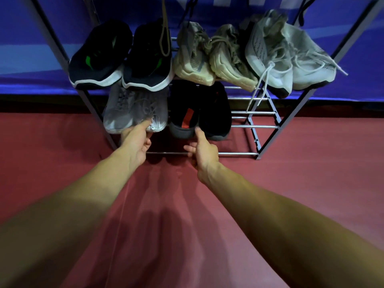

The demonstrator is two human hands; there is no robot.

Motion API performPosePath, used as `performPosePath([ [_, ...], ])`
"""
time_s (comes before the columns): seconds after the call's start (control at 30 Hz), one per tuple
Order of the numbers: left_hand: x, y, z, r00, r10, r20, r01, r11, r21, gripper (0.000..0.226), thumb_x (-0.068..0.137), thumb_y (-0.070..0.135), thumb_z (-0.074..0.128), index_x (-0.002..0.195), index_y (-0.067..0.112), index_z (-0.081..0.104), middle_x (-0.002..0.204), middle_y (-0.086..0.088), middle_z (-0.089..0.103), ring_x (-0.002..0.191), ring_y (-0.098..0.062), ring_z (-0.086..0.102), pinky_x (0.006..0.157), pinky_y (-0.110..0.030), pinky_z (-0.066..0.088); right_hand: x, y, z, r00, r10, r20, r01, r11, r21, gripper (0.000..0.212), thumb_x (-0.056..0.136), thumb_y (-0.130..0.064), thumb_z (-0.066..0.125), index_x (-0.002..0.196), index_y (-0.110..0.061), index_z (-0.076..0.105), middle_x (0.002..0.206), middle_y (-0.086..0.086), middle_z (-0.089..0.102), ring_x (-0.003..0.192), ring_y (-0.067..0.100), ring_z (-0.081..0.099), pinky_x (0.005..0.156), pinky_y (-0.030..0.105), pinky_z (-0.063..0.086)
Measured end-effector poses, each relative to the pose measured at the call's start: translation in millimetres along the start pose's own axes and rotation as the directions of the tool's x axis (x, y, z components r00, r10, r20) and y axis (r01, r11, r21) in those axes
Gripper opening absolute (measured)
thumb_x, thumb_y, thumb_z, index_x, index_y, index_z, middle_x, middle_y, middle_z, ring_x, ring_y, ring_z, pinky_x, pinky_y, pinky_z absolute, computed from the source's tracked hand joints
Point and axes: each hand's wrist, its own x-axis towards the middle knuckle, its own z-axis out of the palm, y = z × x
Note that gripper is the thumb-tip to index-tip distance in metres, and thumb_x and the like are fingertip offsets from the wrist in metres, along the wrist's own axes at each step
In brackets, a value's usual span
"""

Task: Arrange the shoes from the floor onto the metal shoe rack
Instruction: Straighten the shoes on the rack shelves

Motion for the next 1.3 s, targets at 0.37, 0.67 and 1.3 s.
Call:
performPosePath([
  [0.37, -0.7, -8.8, 4.4, 0.997, -0.071, 0.032, 0.073, 0.996, -0.043, 0.010, 0.091, 0.014, 0.062, 0.094, 0.023, 0.058, 0.087, 0.004, 0.060, 0.076, -0.009, 0.056, 0.056, -0.022, 0.033, 14.3, -16.7, -18.0, 0.990, -0.021, -0.140, 0.037, 0.993, 0.108, 0.021, 0.091, -0.031, 0.064, 0.086, -0.011, 0.063, 0.083, 0.009, 0.075, 0.043, 0.009, 0.048, 0.044, 0.022, 0.031],
  [0.67, -11.6, -23.0, 15.4, 0.985, -0.121, 0.123, 0.111, 0.990, 0.087, 0.026, 0.085, 0.046, 0.070, 0.100, 0.027, 0.063, 0.095, 0.004, 0.063, 0.074, -0.009, 0.058, 0.057, -0.022, 0.036, 22.3, -31.1, -28.8, 0.971, -0.057, -0.231, 0.108, 0.970, 0.216, 0.017, 0.089, -0.012, 0.062, 0.074, -0.010, 0.054, 0.076, 0.013, 0.069, 0.041, 0.008, 0.045, 0.044, 0.022, 0.031],
  [1.3, -27.7, -41.6, 45.1, 0.953, -0.220, 0.207, 0.192, 0.971, 0.144, 0.014, 0.085, 0.034, 0.069, 0.093, 0.024, 0.063, 0.089, 0.004, 0.063, 0.075, -0.010, 0.058, 0.057, -0.021, 0.035, 22.1, -33.3, -43.7, 0.979, -0.051, -0.200, 0.114, 0.941, 0.319, 0.010, 0.088, -0.006, 0.060, 0.096, -0.003, 0.064, 0.079, 0.014, 0.067, 0.040, 0.005, 0.048, 0.038, 0.018, 0.033],
])
